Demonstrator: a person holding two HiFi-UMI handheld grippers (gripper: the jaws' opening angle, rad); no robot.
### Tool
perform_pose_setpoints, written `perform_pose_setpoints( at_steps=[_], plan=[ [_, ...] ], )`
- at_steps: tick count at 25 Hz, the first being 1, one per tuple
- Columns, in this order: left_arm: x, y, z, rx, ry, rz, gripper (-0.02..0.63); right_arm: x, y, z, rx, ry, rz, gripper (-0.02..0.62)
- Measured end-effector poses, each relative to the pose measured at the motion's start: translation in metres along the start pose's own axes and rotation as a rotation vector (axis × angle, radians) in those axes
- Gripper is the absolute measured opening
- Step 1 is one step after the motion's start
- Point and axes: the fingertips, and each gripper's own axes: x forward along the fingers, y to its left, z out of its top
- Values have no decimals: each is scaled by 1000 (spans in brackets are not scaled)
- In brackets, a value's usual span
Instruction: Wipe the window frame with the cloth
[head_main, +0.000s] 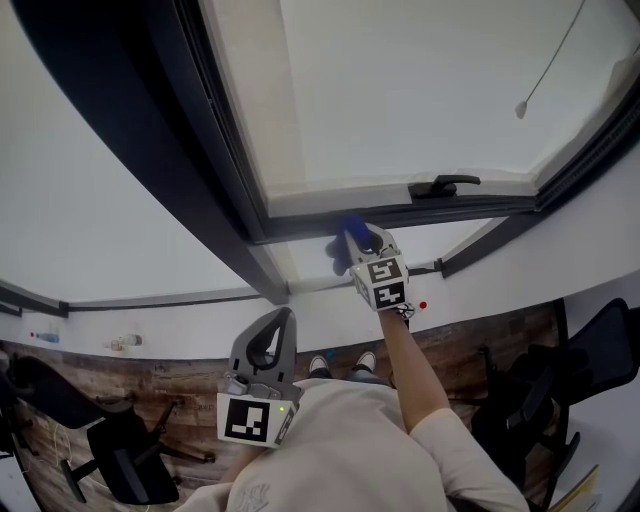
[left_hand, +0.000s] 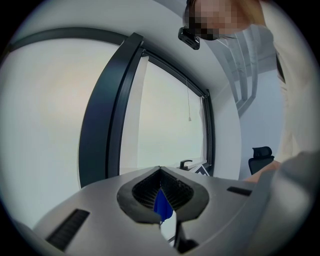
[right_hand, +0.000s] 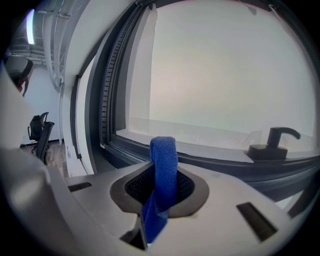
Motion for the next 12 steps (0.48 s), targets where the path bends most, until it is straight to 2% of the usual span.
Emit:
perform_pose_setpoints(
  at_steps=[12],
  plan=[
    [3,-8,1,1,-2,-3,9,-18,-44,-10,27,7,-67,61]
  ],
)
